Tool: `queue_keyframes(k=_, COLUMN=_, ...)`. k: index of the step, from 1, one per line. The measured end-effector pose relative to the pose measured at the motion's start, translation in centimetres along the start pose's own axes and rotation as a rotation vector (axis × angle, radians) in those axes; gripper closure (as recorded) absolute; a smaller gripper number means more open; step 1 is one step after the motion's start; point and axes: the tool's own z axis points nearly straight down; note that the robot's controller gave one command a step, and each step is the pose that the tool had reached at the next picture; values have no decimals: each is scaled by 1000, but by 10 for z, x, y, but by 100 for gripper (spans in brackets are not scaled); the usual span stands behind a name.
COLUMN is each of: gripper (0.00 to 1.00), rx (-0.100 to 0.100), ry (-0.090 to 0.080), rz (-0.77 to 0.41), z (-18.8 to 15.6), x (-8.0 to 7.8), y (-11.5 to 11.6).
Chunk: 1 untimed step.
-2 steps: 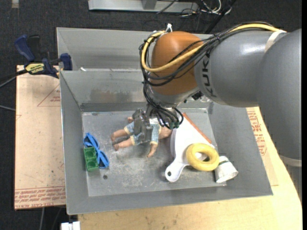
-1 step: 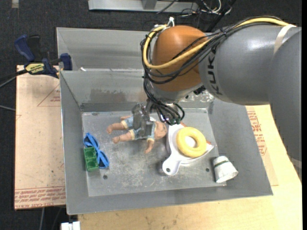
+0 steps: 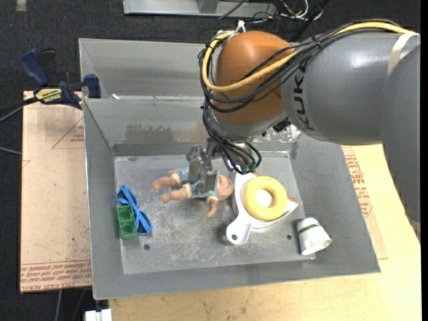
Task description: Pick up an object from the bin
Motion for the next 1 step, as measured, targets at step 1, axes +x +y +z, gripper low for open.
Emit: queue_keyframes(k=1, gripper=100, rx=1, ry=-16, rz=9, z=-53, x=-1, y=4)
